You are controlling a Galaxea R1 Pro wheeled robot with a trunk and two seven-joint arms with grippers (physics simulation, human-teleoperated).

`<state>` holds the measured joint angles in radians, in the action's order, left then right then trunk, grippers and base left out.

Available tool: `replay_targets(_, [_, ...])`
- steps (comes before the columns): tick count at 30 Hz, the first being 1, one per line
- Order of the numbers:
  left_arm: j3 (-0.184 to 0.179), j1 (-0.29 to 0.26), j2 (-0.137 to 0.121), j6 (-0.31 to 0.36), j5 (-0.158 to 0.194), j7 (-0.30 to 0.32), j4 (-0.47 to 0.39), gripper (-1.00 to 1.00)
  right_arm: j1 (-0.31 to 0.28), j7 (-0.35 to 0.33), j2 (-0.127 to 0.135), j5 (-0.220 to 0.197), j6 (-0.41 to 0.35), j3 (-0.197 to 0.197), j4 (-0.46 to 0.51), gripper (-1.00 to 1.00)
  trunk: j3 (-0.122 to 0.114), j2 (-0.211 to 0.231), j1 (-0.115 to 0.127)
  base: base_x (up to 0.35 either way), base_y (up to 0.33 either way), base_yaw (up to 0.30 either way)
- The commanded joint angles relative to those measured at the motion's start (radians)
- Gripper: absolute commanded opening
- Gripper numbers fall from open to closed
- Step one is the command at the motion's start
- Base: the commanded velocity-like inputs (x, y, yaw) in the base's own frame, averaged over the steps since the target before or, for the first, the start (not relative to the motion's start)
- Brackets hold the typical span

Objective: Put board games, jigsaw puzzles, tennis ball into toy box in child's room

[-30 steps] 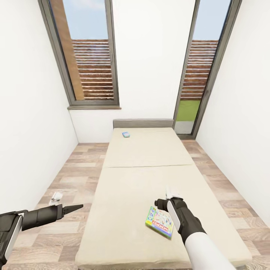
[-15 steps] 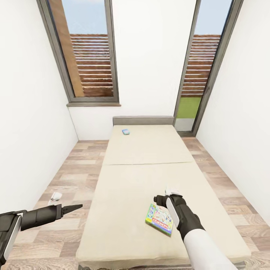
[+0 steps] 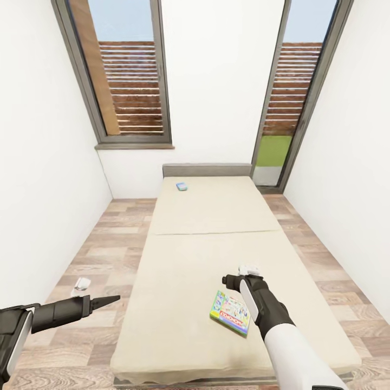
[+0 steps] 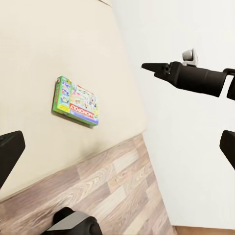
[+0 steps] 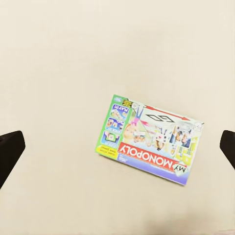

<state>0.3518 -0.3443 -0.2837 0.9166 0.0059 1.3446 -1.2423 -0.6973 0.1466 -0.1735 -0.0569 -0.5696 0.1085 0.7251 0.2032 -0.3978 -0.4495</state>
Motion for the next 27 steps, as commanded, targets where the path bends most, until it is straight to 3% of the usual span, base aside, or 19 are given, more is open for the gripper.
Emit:
replay_targets(1, [0.0,-0.001,0.0,0.01,0.0,0.003,0.0,1.0,-0.001,0.005,-0.001,-0.006,-0.002,0.002,0.002,1.0,0.004,-0.002,-0.001,0.0,0.0,0.0])
replay_targets(27, [-0.002,-0.001,0.001,0.009,-0.001,0.003,-0.002,1.0,-0.001,0.004,-0.001,-0.004,0.004,0.0,0.006,1.0,0.047,-0.002,-0.001,0.0,0.0,0.0])
